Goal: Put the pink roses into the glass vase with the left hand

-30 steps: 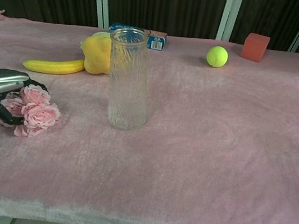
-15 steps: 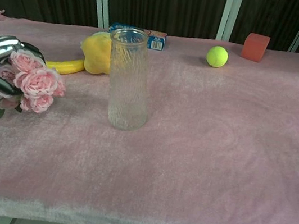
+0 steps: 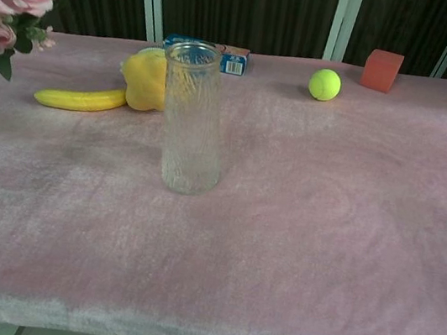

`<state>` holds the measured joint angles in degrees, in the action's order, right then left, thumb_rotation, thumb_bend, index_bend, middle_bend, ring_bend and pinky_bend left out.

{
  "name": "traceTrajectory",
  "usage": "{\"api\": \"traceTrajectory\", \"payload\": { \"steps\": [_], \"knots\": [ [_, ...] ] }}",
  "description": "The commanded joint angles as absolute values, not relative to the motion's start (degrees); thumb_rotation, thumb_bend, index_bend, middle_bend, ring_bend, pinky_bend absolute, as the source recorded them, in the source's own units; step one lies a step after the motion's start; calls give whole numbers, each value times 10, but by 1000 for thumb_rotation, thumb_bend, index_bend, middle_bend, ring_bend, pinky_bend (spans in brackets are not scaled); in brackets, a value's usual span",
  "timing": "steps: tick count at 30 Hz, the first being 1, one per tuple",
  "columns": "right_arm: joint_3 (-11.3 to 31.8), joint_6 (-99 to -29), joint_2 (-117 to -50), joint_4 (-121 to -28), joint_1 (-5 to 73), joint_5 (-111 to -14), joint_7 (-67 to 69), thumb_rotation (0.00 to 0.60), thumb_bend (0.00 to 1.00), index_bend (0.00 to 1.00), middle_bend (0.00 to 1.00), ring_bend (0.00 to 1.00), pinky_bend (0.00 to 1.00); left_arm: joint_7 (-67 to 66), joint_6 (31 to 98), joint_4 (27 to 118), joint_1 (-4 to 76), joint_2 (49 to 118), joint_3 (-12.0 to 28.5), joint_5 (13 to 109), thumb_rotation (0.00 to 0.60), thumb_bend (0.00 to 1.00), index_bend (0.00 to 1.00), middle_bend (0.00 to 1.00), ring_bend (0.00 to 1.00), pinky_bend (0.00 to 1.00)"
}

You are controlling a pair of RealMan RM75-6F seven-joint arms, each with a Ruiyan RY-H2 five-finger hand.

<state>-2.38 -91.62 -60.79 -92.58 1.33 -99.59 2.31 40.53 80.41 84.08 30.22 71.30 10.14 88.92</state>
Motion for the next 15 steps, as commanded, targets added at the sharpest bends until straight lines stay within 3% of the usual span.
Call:
{"api": "traceTrajectory", "payload": {
  "steps": [1,9,15],
  "knots": [
    [-24,-911,-608,-926,15,-996,21,600,98,0,0,0,0,537,795,1051,278,524,155,845,600,507,866,882,549,104],
    [-25,-900,-612,-929,18,-993,9,600,99,0,0,0,0,716,732,1233,244,312,210,748,600,510,866,895,556,133],
    [-23,-886,-617,-932,24,-985,-3,600,97,0,0,0,0,819,684,1282,241,230,236,729,600,515,864,901,586,227]
  ]
}}
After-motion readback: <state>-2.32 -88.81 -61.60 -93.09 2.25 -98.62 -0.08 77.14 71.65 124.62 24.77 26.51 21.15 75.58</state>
